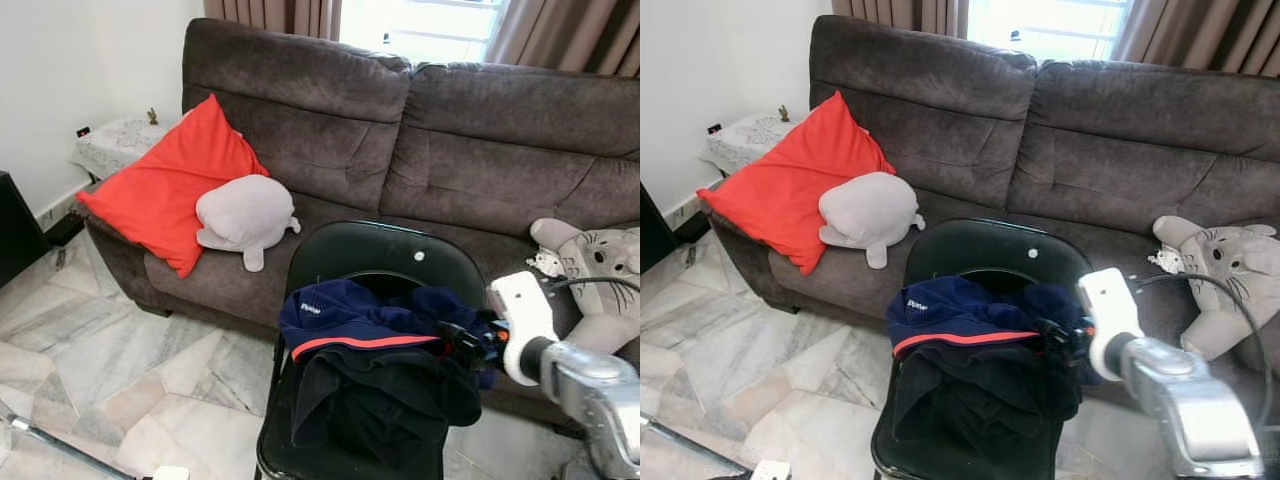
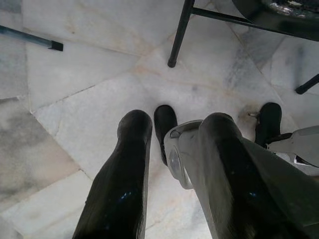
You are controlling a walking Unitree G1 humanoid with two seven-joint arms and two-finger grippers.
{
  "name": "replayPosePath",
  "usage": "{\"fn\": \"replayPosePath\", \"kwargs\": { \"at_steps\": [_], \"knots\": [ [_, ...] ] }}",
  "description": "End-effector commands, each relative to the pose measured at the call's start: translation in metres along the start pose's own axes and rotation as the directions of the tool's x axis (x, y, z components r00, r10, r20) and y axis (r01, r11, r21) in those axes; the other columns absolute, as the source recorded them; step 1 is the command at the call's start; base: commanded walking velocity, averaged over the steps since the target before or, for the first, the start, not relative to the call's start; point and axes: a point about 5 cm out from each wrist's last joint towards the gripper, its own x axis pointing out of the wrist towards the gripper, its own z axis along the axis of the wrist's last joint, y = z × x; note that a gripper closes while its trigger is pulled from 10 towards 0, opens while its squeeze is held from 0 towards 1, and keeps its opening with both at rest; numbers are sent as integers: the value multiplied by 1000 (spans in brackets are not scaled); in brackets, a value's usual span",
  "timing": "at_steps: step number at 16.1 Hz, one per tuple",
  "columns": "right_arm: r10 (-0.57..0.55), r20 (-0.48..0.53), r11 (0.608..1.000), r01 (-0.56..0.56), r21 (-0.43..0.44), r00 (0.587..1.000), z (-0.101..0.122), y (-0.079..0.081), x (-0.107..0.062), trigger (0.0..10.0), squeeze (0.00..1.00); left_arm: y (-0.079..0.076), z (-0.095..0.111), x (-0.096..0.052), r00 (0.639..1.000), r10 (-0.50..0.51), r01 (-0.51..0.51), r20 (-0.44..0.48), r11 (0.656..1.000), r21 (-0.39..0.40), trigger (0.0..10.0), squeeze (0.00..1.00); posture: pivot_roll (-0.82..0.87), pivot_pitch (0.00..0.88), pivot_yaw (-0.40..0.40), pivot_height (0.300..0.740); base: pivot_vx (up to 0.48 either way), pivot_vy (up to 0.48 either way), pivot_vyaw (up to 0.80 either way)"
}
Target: Hang hanger
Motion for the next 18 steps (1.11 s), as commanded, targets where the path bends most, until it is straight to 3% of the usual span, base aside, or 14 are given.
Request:
{"fn": "replayPosePath", "kwargs": {
  "at_steps": [1, 5, 10, 15, 18],
  "knots": [
    [13, -4, 1000, -13, -24, 1000, 1, 2, -2, 10000, 0, 1, 0, 0, 1000, -3, 3, -12, 1000, 23, 10000, 0, 57, 28, -30, 740, 0, 0, 0],
    [57, -38, 998, -57, -2, 998, -4, 3, 1, 10000, 0, 0, 0, 0, 1000, -5, 5, -14, 1000, 21, 10000, 0, 59, 30, -31, 740, 0, 0, 0],
    [20, -121, 996, -30, -79, 992, -20, -6, 1, 10000, 0, 0, 0, 0, 1000, -8, 8, -14, 1000, 19, 10000, 0, 59, 31, -32, 740, 0, 0, 0],
    [-4, -104, 996, -5, -86, 995, -17, -11, 4, 10000, 0, 0, 0, 0, 1000, -10, 10, -13, 1000, 21, 10000, 0, 58, 27, -30, 740, 0, 0, 0],
    [5, -68, 999, -8, -47, 998, -12, -10, 8, 10000, 0, 0, 0, 0, 1000, -9, 10, -13, 1000, 21, 10000, 0, 61, 25, -28, 740, 0, 0, 0]
  ]
}}
